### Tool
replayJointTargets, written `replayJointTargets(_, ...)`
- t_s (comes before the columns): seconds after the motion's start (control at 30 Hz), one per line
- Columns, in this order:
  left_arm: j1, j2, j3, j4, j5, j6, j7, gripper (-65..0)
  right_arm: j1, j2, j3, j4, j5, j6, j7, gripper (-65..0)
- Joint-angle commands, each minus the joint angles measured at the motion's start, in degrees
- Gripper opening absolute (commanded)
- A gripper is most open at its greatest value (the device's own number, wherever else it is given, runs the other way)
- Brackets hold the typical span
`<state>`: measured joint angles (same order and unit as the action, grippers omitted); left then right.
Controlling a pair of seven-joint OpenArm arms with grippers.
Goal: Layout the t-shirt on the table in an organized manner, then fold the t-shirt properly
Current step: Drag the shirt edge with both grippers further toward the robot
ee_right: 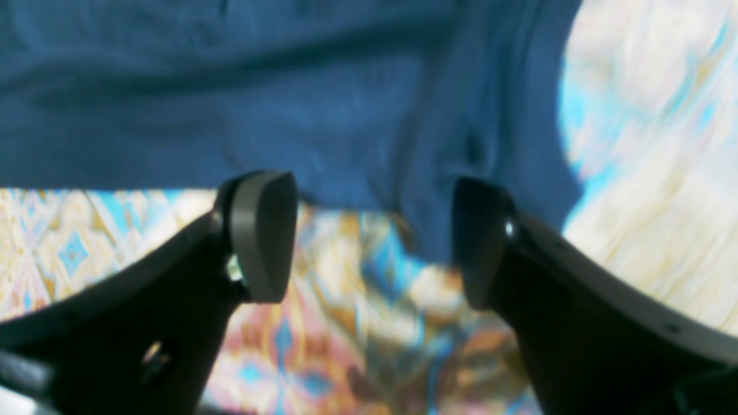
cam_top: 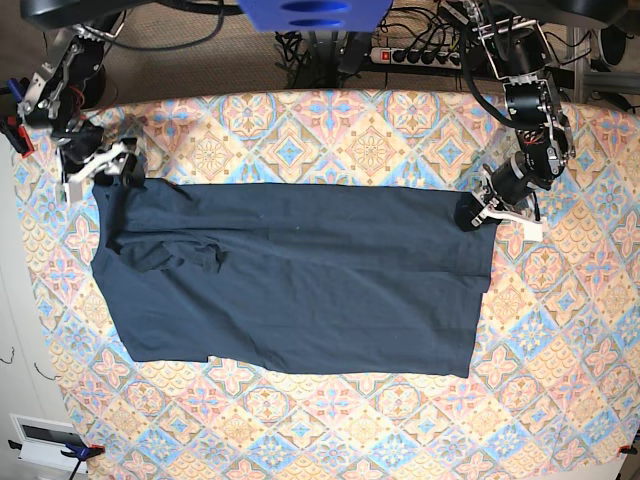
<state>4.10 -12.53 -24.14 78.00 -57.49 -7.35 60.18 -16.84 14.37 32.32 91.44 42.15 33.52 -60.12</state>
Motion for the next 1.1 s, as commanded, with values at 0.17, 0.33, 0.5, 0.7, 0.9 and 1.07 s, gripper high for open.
replayJointTargets(0.17,-0.63,-0.61,-0.17,0.99,-1.36,-0.51,-0.10,-65.0,0.45,1.15,1.22,-1.90,1.67,0.20,1.08,-23.4)
replayJointTargets(0.33,-0.54,-0.61,-0.17,0.99,-1.36,-0.51,-0.10,-65.0,0.45,1.15,4.39,-1.99,1.67,0.20,1.00,-23.4)
replayJointTargets(0.5,-0.54,-0.61,-0.17,0.99,-1.36,-0.51,-0.10,-65.0,0.27,1.06,4.39,-2.43,1.76,0.20,0.12,-23.4)
replayJointTargets(0.7,-0.54,-0.61,-0.17,0.99,-1.36,-0.51,-0.10,-65.0,0.45,0.97,4.39,-7.97,1.76,0.20,-0.50,-23.4)
replayJointTargets(0.9,-0.54,-0.61,-0.17,0.99,-1.36,-0.51,-0.10,-65.0,5.02,0.97,4.39,-12.63,1.76,0.20,-0.15,-23.4)
replayJointTargets(1.07,-0.54,-0.61,-0.17,0.99,-1.36,-0.51,-0.10,-65.0,8.36,0.97,4.39,-13.33,1.76,0.20,-0.23,-23.4)
